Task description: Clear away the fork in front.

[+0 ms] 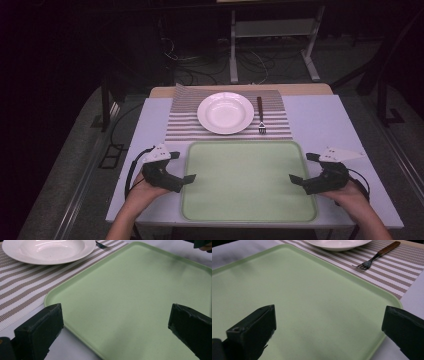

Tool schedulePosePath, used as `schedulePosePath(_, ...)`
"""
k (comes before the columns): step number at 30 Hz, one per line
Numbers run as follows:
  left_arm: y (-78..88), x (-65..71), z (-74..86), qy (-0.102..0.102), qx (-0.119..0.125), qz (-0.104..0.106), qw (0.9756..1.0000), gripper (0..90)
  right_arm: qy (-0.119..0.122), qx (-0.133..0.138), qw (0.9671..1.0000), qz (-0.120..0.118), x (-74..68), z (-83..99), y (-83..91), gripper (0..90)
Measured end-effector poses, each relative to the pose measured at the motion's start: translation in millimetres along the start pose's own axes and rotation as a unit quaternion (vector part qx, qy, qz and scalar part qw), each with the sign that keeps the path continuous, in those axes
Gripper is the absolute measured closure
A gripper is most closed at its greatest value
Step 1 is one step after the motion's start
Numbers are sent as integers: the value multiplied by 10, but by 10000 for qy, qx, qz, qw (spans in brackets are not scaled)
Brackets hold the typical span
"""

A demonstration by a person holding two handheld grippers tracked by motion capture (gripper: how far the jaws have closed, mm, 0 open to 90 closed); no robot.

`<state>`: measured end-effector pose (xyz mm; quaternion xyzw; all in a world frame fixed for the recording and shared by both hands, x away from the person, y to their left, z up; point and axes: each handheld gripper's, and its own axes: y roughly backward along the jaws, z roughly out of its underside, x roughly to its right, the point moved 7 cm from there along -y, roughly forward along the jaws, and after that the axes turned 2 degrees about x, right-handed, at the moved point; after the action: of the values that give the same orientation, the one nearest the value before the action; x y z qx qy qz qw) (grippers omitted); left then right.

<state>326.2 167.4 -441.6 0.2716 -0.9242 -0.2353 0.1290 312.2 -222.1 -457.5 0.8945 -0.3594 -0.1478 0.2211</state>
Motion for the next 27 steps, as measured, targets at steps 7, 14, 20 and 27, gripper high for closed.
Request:
schedulePosePath(7, 4, -23, 8, 64, 40, 13, 10000, 0, -47, -43, 10000, 48, 20, -3, -6, 0)
schedulePosePath(14, -5, -51, 14, 89, 37, -40, 9999, 0, -34, -89, 9999, 130, 47, -39, -39, 0)
schedulePosePath(20, -33, -65, 9, 83, 63, -27, 9999, 0, -15, -97, 9998, 161, 78, -79, -70, 0)
schedulePosePath(27, -33, -53, 15, 95, 88, 9, 9999, 0, -13, -108, 9998, 149, 102, -132, -145, 0)
